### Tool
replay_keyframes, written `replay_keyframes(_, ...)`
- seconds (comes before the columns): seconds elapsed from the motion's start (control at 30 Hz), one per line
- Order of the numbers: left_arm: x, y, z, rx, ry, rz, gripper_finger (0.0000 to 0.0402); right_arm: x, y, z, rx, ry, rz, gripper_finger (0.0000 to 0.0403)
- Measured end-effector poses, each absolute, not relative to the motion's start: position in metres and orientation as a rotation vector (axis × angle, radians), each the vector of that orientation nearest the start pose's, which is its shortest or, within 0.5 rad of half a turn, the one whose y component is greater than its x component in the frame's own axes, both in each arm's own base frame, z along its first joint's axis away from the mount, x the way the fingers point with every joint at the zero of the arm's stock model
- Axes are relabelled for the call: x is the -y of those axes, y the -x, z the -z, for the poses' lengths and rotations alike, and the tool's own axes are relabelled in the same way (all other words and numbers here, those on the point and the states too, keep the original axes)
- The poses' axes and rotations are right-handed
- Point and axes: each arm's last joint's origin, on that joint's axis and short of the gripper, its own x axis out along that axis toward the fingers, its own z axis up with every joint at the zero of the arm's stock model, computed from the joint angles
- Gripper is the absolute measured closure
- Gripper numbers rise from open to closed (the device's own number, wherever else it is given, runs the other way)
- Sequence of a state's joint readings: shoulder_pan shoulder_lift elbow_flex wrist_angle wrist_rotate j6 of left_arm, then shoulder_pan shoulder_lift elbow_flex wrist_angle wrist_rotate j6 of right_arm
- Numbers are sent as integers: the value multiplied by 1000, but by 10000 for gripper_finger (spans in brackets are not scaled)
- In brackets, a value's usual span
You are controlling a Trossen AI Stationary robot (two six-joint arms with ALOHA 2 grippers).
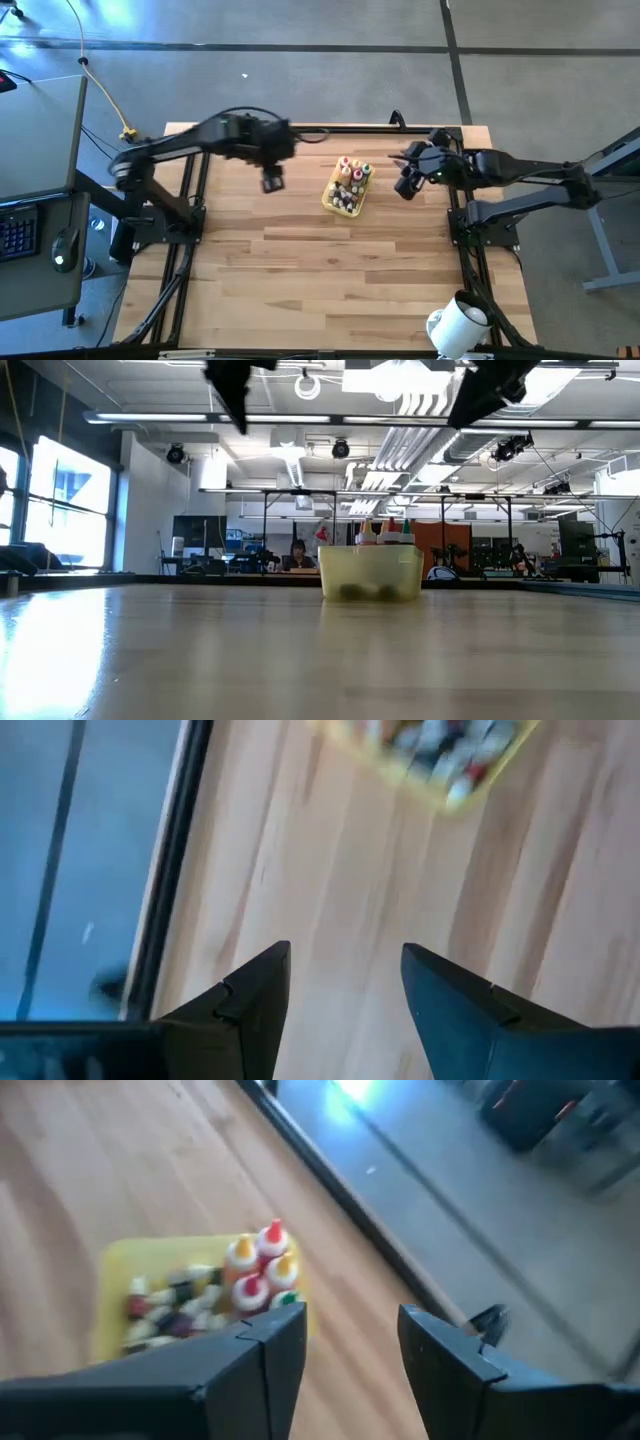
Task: Pick & Place food coloring
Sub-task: Return to Home Position
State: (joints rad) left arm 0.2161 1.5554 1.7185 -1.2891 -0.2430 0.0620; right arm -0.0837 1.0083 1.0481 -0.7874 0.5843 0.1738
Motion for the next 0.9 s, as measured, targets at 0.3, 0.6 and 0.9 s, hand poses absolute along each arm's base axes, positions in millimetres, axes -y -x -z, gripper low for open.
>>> replay_keyframes(0.3, -46, -178, -353, -933, 46, -435, 213, 30, -151, -306, -584, -10, 678, 252)
replay_keyframes(0.6, -29, -122, -261, -477, 69, -290, 213, 19, -121, -289, -195, -62, 267, 249)
replay_keyframes(0.9, -24, -102, -207, -352, 62, -276, 213, 18, -109, -228, -93, -114, 285, 253)
